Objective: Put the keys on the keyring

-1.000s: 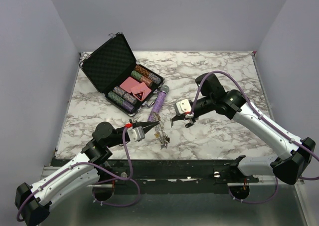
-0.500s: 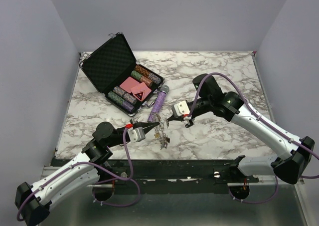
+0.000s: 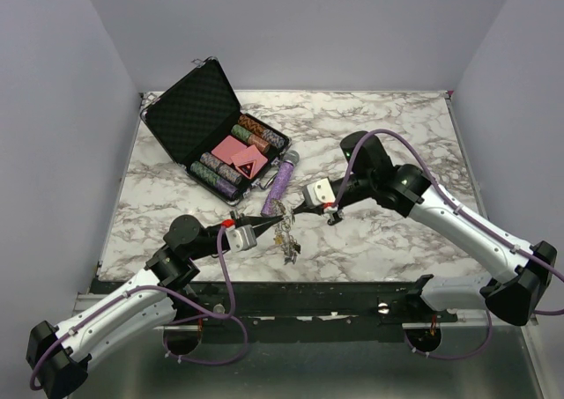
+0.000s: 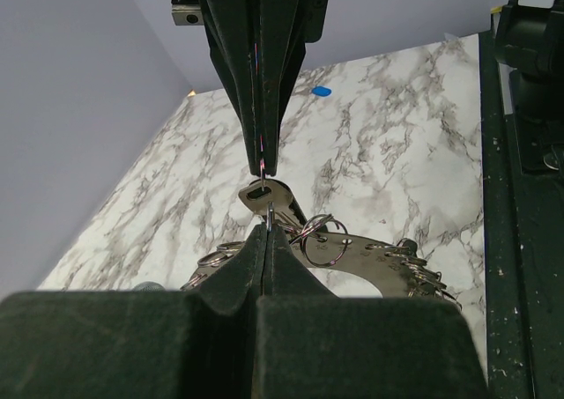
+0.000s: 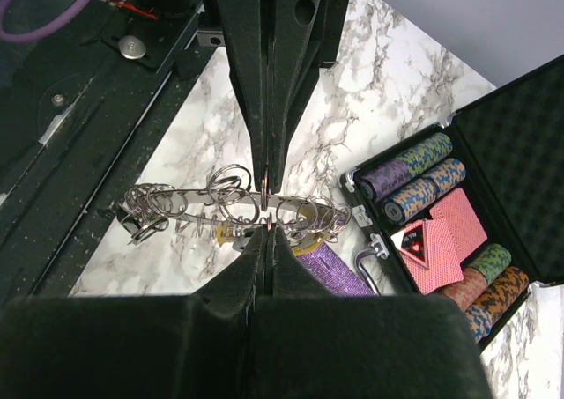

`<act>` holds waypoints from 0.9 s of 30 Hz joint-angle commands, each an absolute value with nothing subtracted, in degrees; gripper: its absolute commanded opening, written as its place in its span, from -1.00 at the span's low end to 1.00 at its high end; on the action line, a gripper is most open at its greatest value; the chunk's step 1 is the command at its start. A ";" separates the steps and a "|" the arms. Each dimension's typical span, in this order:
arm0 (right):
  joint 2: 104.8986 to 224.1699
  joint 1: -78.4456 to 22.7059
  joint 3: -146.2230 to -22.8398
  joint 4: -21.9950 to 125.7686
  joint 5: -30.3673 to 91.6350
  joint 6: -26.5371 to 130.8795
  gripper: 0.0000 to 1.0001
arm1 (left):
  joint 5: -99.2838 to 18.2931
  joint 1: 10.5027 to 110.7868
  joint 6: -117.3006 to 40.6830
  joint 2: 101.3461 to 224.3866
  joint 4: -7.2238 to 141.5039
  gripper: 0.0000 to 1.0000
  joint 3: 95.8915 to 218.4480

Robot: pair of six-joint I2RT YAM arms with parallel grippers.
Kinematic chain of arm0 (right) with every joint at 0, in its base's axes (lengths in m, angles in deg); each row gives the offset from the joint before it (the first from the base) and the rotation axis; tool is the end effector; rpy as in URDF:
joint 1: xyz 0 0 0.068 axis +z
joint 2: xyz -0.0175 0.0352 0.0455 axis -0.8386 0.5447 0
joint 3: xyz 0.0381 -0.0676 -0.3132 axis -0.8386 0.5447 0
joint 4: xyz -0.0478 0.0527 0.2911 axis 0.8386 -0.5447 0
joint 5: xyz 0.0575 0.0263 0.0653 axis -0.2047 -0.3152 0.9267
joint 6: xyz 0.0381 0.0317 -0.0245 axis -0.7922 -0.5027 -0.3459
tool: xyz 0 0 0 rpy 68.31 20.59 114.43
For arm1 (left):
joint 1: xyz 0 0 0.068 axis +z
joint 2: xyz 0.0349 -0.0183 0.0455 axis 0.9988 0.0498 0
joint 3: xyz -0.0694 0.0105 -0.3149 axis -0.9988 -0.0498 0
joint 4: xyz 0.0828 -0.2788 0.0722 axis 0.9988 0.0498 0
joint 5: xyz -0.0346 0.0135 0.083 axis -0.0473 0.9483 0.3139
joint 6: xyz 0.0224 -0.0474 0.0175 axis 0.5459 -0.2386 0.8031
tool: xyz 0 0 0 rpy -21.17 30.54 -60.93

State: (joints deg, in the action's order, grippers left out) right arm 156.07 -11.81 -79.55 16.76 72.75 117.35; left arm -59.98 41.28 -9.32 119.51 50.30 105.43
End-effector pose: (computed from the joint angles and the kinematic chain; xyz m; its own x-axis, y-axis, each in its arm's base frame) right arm 0.1846 0.2266 0.4044 0.5267 -0.2501 -0.8124 -0.8305 -0.3553 -0.4290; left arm 0.0925 -0.1205 0.2957 0.3710 -0.0021 -0.9286 0.8864 0.2991 0.3534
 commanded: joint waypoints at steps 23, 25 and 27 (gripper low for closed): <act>154.64 -9.89 -77.72 19.70 71.60 115.59 -0.99 | -61.15 41.44 -9.59 119.19 46.13 -1.00 105.48; 154.64 -9.71 -77.72 19.61 71.68 115.68 -0.99 | -61.15 41.44 -9.59 119.19 46.13 -1.00 105.48; 154.73 -9.62 -77.63 19.61 71.68 115.59 -0.99 | -61.15 41.44 -9.59 119.19 46.13 -1.00 105.48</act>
